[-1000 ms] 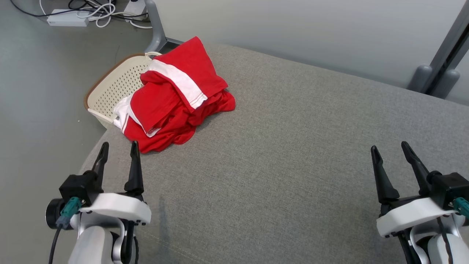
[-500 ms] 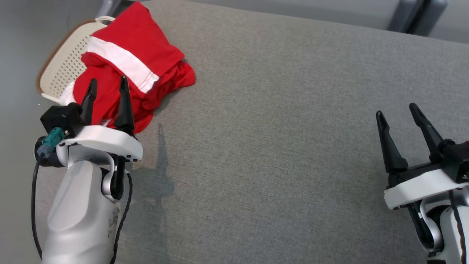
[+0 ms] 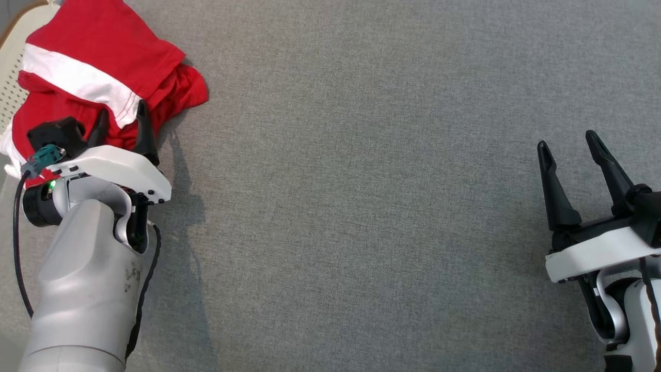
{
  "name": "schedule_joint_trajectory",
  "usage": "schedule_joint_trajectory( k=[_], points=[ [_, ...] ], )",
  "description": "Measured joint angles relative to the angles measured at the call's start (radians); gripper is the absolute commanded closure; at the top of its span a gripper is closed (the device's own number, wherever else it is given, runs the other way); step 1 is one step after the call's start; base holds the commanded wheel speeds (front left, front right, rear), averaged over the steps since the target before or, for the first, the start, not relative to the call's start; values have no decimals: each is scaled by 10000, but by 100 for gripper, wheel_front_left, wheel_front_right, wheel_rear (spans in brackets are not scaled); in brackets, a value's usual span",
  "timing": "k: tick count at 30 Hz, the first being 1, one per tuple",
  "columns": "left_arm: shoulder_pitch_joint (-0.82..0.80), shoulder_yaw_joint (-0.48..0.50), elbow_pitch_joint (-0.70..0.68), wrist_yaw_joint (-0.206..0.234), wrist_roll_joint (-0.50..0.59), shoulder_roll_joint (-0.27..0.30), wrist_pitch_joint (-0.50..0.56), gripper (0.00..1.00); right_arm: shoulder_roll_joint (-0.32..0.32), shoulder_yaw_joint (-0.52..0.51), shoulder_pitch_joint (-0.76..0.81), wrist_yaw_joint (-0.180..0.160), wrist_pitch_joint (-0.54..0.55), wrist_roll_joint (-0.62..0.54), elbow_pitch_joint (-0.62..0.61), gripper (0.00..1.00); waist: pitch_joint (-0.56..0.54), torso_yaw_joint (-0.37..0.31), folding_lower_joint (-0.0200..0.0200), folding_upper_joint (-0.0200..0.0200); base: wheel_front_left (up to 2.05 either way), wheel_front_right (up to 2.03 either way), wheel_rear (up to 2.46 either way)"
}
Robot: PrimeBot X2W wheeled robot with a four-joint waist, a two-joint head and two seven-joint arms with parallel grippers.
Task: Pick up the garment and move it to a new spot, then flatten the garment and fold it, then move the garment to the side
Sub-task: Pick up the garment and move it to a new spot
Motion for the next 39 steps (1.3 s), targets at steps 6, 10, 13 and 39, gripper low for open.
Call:
schedule_joint_trajectory(
  k=[6,10,13,39],
  points=[
    [-281,-23,489,2,10,113,-278,100,-4,-58,-48,0,0,27,35,0,36,35,0,0,0,0,0],
    [-337,-81,127,65,240,236,-345,100,15,-96,-42,0,2,29,92,0,-133,137,0,1,0,0,0],
    [-307,13,-986,199,435,343,-360,100,94,-96,-23,0,-42,42,171,0,-340,195,0,1,0,0,0],
    [5441,-686,-8612,362,922,-111,732,100,953,-391,1306,0,-562,119,811,0,-2777,-604,0,0,0,0,0]
  ],
)
